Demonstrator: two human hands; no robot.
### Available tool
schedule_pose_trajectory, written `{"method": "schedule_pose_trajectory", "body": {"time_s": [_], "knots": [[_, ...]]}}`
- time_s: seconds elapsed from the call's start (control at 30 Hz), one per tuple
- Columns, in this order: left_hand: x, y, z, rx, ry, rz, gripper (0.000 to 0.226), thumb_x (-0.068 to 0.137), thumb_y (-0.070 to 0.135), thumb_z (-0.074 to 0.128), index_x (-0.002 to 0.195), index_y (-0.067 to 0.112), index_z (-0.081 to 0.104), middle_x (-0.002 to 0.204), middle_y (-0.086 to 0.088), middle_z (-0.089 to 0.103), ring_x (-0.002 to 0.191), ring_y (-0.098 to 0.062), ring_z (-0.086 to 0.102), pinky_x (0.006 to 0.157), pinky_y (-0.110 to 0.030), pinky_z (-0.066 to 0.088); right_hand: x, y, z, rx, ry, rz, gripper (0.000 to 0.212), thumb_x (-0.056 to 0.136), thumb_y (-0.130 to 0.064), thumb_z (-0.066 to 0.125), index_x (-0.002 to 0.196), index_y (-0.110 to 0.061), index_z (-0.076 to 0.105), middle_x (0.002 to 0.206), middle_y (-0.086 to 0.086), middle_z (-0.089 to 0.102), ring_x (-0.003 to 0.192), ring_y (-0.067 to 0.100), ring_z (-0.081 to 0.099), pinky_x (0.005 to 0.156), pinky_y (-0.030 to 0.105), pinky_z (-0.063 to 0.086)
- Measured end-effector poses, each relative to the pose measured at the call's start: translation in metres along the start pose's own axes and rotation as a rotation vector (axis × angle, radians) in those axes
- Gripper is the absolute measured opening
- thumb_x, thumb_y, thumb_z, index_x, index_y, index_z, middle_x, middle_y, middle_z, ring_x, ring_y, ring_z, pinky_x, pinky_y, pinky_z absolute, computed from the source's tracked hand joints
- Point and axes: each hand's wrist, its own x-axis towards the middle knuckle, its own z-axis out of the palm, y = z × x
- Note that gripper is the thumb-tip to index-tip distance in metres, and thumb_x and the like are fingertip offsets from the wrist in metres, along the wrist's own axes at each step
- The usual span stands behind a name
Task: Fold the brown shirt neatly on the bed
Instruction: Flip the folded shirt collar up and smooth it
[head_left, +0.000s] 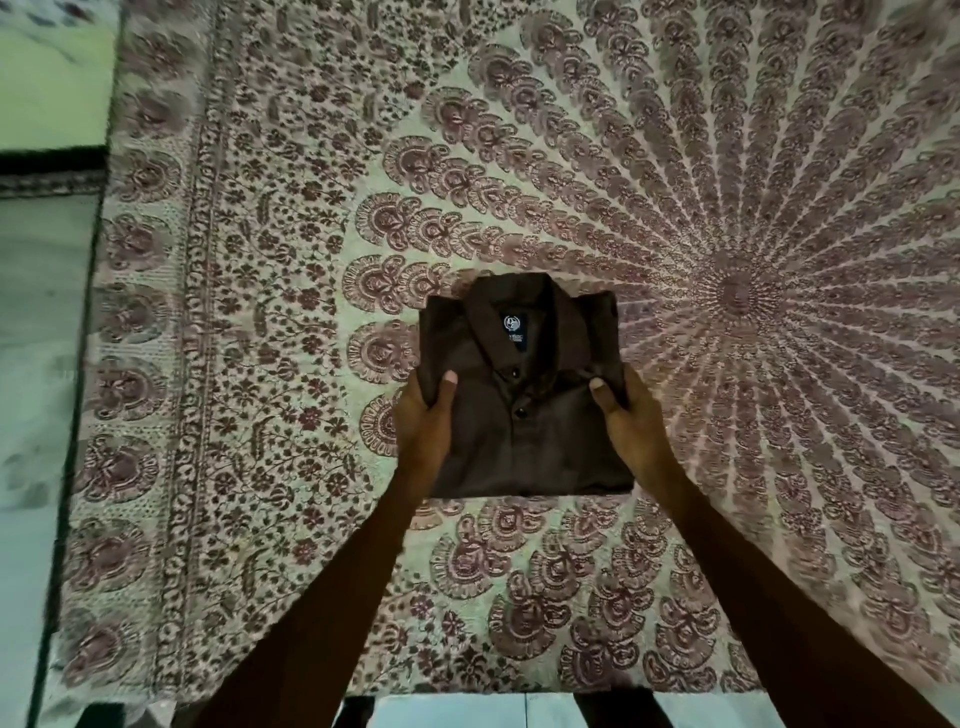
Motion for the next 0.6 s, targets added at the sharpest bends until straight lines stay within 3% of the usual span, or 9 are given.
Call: {"method": "schedule_pose_trajectory", "body": {"time_s": [0.1,0.2,0.23,0.37,0.47,0.6], "knots": [[-0.004,-0.027,-0.067,-0.078,-0.015,-0.02,0.038,0.094,0.034,0.058,0.123,0.01,0.055,0.112,-0.004,0.061,0.098,-0.018,0.058,0.08,-0.022,0.046,-0.043,-0.024,0.047,0.036,-0.023,-0.066,0.035,0.099,-0.03,0.05,0.129,-0.011,0.05,0.115,0.013,0.062,0.095,0.025,0.059,0.087,0.044,0.052],[-0.003,-0.067,-0.15,-0.122,0.017,-0.036,0.045,0.092,0.044,0.058,0.125,0.013,0.055,0.121,-0.009,0.062,0.107,-0.025,0.06,0.094,-0.038,0.051,-0.095,-0.052,0.116,0.098,-0.063,-0.085,0.04,0.1,-0.029,0.048,0.136,-0.015,0.045,0.12,-0.002,0.058,0.099,0.01,0.057,0.084,0.019,0.048],[0.0,-0.08,-0.175,-0.124,0.031,-0.036,0.046,0.092,0.044,0.058,0.125,0.013,0.056,0.121,-0.009,0.063,0.106,-0.024,0.06,0.095,-0.038,0.05,-0.111,-0.06,0.138,0.114,-0.064,-0.083,0.041,0.1,-0.028,0.047,0.139,-0.015,0.043,0.122,-0.004,0.056,0.101,0.009,0.055,0.085,0.016,0.045],[0.001,-0.141,-0.283,-0.151,0.049,0.004,0.038,0.095,0.036,0.056,0.124,0.011,0.059,0.111,0.0,0.062,0.102,-0.018,0.06,0.089,-0.03,0.049,-0.178,-0.075,0.245,0.094,-0.071,-0.06,0.049,0.1,-0.031,0.045,0.145,-0.012,0.038,0.132,0.0,0.052,0.113,0.016,0.053,0.095,0.026,0.044],[-0.001,-0.186,-0.35,-0.157,0.04,0.008,0.032,0.096,0.031,0.055,0.122,0.013,0.059,0.112,-0.003,0.063,0.1,-0.017,0.06,0.08,-0.02,0.048,-0.218,-0.073,0.32,0.063,-0.043,-0.028,0.062,0.096,-0.043,0.044,0.148,-0.01,0.033,0.147,0.008,0.044,0.13,0.027,0.047,0.109,0.042,0.04],[-0.004,-0.246,-0.407,-0.1,0.048,-0.058,0.04,0.096,0.033,0.054,0.13,0.012,0.055,0.122,-0.005,0.06,0.11,-0.017,0.056,0.091,-0.024,0.041,-0.254,-0.066,0.394,-0.036,-0.043,-0.02,0.076,0.093,-0.058,0.04,0.149,-0.007,0.03,0.149,0.015,0.041,0.133,0.034,0.043,0.109,0.041,0.038]]}}
